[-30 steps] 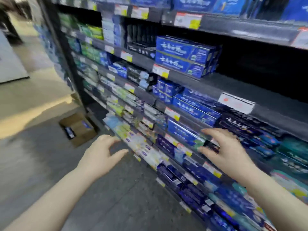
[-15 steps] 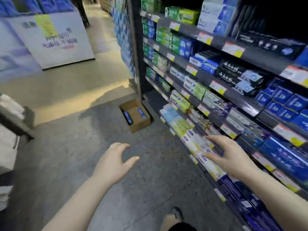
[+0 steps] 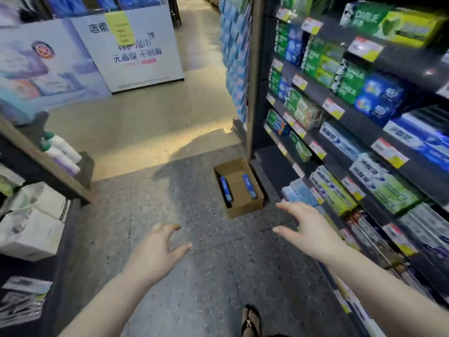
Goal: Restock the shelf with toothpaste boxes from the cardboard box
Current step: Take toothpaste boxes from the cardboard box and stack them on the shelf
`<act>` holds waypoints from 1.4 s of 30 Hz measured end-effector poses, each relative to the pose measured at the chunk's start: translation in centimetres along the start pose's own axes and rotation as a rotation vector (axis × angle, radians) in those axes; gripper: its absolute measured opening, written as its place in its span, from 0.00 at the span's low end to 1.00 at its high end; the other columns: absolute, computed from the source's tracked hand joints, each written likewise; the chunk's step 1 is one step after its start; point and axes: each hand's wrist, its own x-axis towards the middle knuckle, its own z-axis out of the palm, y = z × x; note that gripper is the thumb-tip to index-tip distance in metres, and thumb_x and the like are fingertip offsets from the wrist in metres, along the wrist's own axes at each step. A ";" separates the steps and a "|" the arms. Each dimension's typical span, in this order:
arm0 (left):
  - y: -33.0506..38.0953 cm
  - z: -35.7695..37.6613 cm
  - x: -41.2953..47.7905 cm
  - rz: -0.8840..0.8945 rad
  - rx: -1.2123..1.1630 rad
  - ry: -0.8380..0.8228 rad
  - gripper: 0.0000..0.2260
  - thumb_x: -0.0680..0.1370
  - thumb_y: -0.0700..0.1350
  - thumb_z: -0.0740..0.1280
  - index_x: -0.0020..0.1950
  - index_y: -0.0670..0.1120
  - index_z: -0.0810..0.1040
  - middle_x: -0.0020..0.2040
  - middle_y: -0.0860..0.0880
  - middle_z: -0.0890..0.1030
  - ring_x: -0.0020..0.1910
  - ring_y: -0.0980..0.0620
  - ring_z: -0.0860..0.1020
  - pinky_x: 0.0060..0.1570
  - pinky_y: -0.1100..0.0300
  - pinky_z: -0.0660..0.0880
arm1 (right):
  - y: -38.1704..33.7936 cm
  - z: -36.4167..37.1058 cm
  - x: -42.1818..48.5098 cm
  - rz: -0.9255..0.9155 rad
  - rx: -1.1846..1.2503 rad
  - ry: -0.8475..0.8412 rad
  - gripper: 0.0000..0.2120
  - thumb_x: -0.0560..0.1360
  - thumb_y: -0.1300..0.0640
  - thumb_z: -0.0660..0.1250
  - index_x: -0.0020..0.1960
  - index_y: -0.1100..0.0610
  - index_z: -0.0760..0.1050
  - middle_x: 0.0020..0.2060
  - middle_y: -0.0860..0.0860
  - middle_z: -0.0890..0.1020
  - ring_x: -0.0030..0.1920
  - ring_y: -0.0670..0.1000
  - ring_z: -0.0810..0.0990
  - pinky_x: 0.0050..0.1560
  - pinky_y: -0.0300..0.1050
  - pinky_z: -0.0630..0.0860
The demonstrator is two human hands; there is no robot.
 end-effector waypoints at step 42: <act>-0.8 8.7 75.9 0.537 0.473 -0.738 0.28 0.76 0.56 0.61 0.73 0.52 0.57 0.72 0.50 0.61 0.66 0.49 0.69 0.61 0.57 0.67 | 10.6 18.4 57.8 0.780 0.370 -0.142 0.27 0.72 0.48 0.67 0.68 0.53 0.65 0.64 0.51 0.73 0.63 0.50 0.70 0.61 0.45 0.69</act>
